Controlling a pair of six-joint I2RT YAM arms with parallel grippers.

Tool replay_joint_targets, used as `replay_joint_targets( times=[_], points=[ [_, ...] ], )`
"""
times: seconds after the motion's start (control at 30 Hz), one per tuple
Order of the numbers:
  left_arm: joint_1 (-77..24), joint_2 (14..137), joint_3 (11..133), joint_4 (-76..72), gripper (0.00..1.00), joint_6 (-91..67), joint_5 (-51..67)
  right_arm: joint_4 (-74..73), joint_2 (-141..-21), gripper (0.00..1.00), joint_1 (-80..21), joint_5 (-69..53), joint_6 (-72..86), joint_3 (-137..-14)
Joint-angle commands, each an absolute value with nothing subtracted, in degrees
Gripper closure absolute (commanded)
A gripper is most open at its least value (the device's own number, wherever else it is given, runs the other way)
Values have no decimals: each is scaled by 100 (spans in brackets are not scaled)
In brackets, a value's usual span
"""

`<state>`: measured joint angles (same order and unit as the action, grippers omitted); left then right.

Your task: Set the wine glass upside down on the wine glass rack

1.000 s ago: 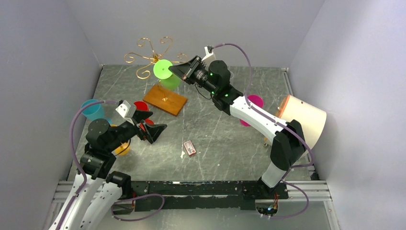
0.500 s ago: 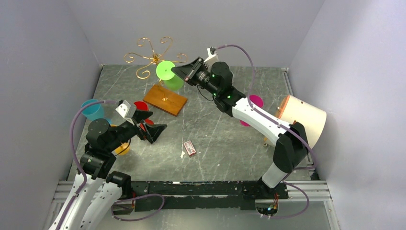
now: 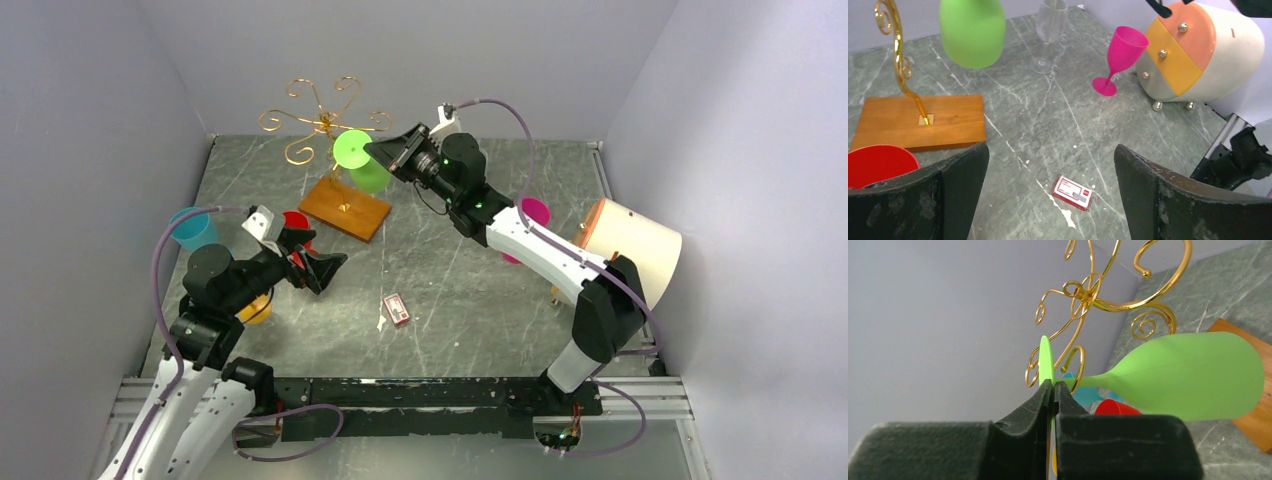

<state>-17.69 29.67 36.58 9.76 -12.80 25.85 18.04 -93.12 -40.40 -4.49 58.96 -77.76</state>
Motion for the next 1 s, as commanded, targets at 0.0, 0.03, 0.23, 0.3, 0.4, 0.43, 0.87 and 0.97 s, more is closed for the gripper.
replay_joint_targets(
  times=[0.0, 0.03, 0.23, 0.3, 0.4, 0.43, 0.87, 0.97],
  points=[
    [-1767, 3026, 3720, 1153, 1, -1205, 1990, 1839, -9046, 93, -4007, -245, 5878, -7688],
    [-1761, 3051, 3744, 1195, 1, -1186, 1876, 1830, -9032, 92, -4002, -237, 5883, -7666],
    [-1764, 3077, 3763, 1349, 1, -1000, 1011, 1822, -8915, 82, -3971, -222, 5898, -7538],
    [-1767, 3072, 3753, 1427, 1, -1192, 328, 1819, -8850, 76, -3958, -227, 5889, -7482],
    [-1767, 3144, 3864, 1630, 1, -1256, -465, 1893, -8702, 70, -3939, -255, 5845, -7323],
    [-1763, 3177, 3913, 1678, 1, -1333, -704, 1901, -8642, 69, -3931, -263, 5833, -7271],
    [-1762, 3928, 4758, 3450, 1, -4072, -3638, 1768, -7086, 25, -3888, -136, 5187, -6010],
    [-1758, 4293, 5217, 4435, 1, -4928, -4133, 1592, -6687, 16, -3893, -73, 4909, -5783]
  ],
)
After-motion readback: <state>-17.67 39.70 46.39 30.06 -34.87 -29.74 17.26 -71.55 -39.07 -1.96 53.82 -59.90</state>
